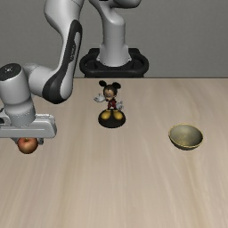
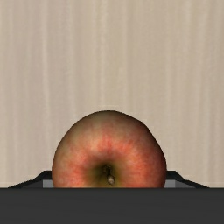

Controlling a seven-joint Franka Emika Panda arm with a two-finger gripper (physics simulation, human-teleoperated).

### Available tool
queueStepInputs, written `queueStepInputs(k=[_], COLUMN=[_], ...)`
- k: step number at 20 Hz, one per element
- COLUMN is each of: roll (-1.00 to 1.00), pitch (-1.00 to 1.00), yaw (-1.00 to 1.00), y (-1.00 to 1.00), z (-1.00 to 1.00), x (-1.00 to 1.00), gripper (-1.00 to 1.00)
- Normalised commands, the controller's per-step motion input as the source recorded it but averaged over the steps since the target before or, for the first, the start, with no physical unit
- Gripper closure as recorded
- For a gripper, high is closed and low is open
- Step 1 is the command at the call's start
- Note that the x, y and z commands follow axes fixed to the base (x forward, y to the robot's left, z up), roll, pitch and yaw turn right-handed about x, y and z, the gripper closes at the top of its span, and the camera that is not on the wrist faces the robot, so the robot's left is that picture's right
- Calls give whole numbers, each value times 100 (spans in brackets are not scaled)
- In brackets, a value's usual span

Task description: Pick up the apple and put it on the bowl

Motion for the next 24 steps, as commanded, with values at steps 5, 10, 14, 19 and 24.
queueStepInputs(k=[5,10,14,19,24], roll=[0,0,0,0,0], pitch=[0,0,0,0,0], yaw=[0,0,0,0,0], y=[0,100,100,100,100], z=[100,0,0,0,0], x=[0,0,0,0,0], gripper=[100,100,100,100,100])
